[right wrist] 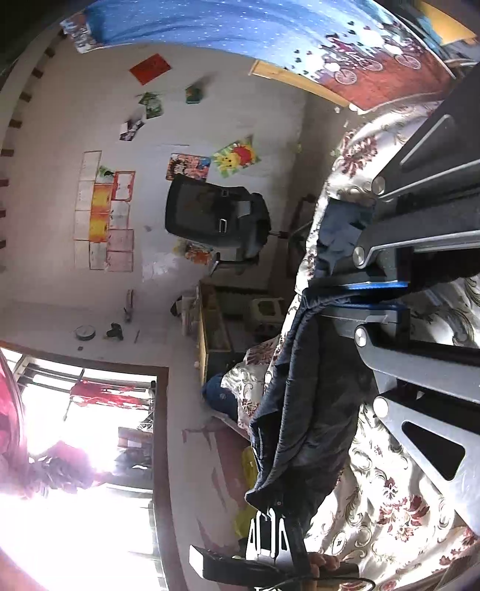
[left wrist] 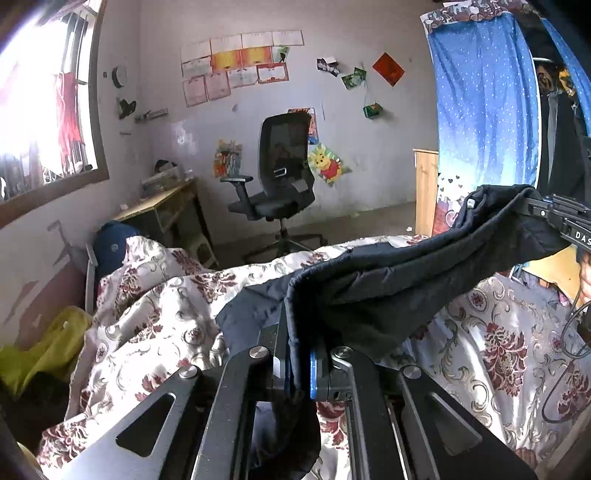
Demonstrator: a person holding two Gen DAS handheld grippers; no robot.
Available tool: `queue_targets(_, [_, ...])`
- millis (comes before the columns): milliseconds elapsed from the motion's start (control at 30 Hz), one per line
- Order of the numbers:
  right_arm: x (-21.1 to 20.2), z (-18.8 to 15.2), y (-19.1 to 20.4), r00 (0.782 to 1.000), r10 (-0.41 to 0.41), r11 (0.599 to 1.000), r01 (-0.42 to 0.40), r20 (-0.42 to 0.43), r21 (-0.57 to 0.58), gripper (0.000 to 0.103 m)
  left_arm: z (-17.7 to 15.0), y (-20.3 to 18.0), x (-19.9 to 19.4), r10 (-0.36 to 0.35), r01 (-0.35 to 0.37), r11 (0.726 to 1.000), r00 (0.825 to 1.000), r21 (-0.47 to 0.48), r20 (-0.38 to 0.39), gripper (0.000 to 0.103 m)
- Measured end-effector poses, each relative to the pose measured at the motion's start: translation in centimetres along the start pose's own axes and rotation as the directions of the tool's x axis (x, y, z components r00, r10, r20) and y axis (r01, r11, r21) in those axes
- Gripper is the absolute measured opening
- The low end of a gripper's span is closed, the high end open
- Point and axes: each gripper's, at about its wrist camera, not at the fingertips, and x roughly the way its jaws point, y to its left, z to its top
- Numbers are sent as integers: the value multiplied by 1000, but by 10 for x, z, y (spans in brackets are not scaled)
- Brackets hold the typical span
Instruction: Fold large clothes
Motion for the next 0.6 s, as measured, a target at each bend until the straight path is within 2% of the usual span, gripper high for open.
queue_targets(167, [43, 4, -13, 999, -2, 1000, 1, -45, -17, 5, 10, 9, 31, 15, -15, 1000, 1000, 16, -11, 5])
queue_targets(300, [94, 13, -27, 993, -6, 1000, 2, -114, -28, 5, 21, 26, 73, 9, -10, 1000, 997, -17, -82, 5])
queue_targets(367, [127, 17, -32, 987, -23, 999, 15, -162, -52, 5, 26, 32, 95, 15, -16, 1000, 992, -11, -128, 5])
queue_targets(400, [141, 18, -32, 983, -33, 997, 20, -179, -74, 5, 30, 33, 108, 33, -30, 999, 988, 22, -153, 5])
queue_targets(500, [187, 22, -36, 966, -66, 991, 35, -252, -125, 5, 30, 38, 134, 49, -40, 998, 981, 53, -188, 5])
queue_targets(600, [225, 26, -36, 955, -100, 985, 54, -279, -166, 5, 31, 47, 159, 77, -67, 996, 975, 57, -209, 5])
